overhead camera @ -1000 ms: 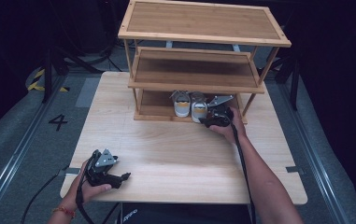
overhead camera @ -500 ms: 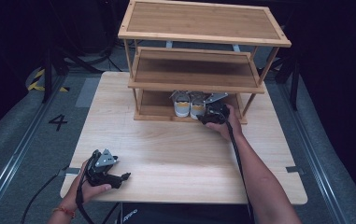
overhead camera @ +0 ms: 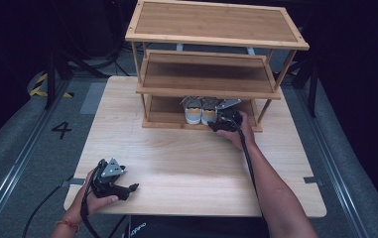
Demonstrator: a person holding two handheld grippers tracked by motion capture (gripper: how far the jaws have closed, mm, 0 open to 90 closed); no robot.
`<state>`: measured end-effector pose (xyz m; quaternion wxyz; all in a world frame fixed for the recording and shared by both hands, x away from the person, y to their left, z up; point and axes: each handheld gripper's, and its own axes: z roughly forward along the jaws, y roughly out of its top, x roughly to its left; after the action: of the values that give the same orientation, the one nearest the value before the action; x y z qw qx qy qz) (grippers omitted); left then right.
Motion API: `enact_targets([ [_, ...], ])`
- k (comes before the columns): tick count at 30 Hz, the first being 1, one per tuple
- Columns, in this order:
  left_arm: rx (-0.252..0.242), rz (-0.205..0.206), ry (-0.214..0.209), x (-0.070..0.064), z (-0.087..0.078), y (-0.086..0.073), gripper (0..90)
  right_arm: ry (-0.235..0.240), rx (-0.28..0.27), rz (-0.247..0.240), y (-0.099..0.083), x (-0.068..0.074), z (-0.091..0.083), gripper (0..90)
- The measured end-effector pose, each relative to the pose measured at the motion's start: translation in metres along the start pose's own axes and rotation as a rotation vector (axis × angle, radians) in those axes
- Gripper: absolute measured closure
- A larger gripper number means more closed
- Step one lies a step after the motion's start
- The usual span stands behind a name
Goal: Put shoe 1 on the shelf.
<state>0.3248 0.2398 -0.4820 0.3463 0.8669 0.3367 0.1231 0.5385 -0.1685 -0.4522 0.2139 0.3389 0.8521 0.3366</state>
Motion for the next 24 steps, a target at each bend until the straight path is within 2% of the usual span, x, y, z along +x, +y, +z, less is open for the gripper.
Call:
enact_targets([
  [4,-0.002,0.006,-0.003,0.001,0.000,0.000,16.5,0.012,0.004,-0.008,-0.001,0.000,-0.002,35.3],
  [10,-0.002,0.006,-0.002,0.001,0.000,0.000,16.5,0.035,0.021,-0.079,-0.002,0.004,-0.016,35.5],
  [18,-0.002,0.006,-0.001,0.000,0.000,0.000,16.5,0.068,0.037,-0.107,-0.005,0.006,-0.031,35.4],
  [24,0.000,0.012,0.003,0.001,0.000,0.000,16.5,0.082,0.044,-0.145,-0.008,0.009,-0.051,33.9],
])
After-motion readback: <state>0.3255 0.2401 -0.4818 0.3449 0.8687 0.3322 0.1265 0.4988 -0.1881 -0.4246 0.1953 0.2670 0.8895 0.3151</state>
